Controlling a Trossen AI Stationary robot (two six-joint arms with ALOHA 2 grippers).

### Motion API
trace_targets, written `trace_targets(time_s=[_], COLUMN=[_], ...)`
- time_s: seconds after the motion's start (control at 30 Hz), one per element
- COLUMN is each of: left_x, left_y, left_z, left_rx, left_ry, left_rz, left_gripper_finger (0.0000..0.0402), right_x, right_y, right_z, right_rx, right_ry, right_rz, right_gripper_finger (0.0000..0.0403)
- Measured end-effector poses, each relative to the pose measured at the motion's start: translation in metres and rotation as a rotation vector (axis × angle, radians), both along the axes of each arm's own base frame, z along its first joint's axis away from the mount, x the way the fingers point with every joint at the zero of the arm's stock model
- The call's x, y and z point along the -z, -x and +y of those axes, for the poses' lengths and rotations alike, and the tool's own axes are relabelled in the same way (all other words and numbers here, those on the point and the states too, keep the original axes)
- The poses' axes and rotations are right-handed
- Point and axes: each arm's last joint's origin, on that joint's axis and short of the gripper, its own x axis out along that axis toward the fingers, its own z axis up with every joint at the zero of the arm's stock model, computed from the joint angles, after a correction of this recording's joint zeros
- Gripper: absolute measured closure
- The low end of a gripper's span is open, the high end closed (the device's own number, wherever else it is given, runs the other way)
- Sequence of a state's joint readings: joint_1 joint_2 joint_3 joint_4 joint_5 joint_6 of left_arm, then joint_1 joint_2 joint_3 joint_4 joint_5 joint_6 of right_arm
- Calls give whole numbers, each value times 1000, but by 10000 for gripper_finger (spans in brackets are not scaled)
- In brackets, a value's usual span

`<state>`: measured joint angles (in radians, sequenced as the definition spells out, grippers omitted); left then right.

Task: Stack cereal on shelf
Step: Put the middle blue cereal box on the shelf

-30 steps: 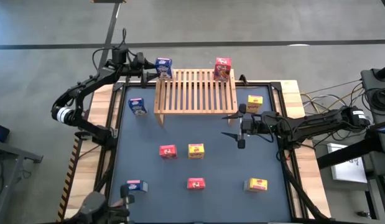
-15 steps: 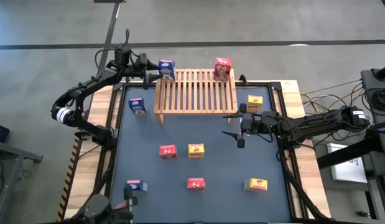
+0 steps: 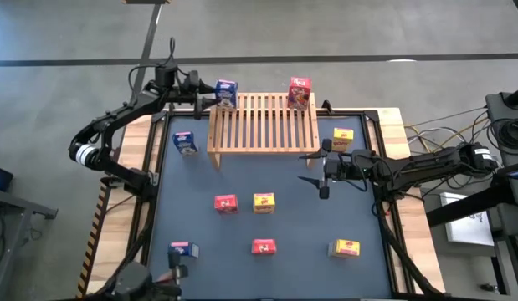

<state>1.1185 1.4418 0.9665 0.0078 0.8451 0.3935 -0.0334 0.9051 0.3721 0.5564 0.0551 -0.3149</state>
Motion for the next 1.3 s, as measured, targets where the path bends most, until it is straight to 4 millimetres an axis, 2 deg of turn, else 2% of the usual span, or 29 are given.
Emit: trace_targets(time_s=[0.7,1.3], left_x=[-1,-1], left_y=[-8,-6], left_z=[-2,-3], left_rx=[-42,-42], left_ry=[-20,-12], left_rz=[21,25], left_gripper_finger=[205,165], right_x=[0,0], right_y=[0,0], right_z=[0,0], right_rx=[0,-1], right_ry=[0,-1], right_rz=[-1,-1], right_gripper_finger=[117,117])
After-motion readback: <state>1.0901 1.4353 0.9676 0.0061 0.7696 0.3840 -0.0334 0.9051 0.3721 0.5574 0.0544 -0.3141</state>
